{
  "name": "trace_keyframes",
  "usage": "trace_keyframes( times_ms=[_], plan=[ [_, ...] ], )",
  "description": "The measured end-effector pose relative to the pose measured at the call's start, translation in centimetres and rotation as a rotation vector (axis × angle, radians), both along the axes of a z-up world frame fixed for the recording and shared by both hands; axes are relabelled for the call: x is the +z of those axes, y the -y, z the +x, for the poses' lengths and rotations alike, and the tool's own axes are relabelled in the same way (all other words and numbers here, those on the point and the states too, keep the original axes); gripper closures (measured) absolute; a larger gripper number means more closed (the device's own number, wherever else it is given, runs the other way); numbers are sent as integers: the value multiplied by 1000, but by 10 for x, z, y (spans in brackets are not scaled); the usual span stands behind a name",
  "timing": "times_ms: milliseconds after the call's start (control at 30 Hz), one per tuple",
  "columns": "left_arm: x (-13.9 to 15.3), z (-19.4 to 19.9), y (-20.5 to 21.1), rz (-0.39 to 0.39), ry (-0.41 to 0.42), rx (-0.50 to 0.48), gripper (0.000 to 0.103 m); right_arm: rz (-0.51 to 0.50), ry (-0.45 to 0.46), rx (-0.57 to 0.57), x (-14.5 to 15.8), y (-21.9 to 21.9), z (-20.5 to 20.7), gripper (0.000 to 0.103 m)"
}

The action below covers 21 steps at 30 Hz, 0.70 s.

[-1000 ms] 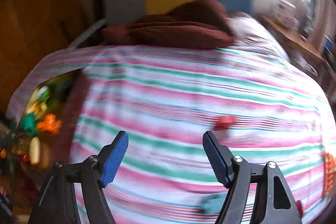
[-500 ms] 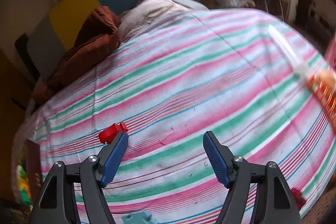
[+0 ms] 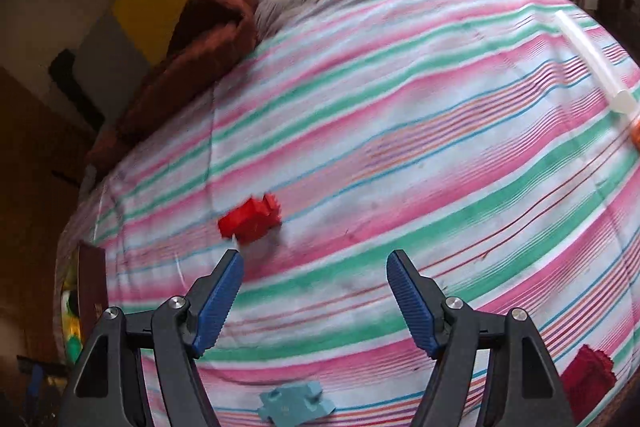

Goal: Organize rigid objects
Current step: 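Close the left tool on the red block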

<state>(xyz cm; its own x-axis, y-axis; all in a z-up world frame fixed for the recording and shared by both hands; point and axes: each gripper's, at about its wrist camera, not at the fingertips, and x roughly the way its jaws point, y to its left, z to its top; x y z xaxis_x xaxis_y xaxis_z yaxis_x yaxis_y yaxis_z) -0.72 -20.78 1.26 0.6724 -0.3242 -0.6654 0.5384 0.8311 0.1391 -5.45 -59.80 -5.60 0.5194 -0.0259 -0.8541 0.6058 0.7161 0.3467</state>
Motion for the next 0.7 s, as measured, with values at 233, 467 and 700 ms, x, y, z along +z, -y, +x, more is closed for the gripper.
trace_keyframes(
  times_ms=[233,467,700],
  plan=[
    [-9,-3,29,13,-31,-56,20,-24,-36,-12,-2,-1,-1,28],
    [-19,0,57,-8,-102,-108,21,29,-90,-175,-14,26,-23,28],
    [-31,10,106,-20,-160,-207,22,26,-87,-215,-12,28,-33,28]
  ],
)
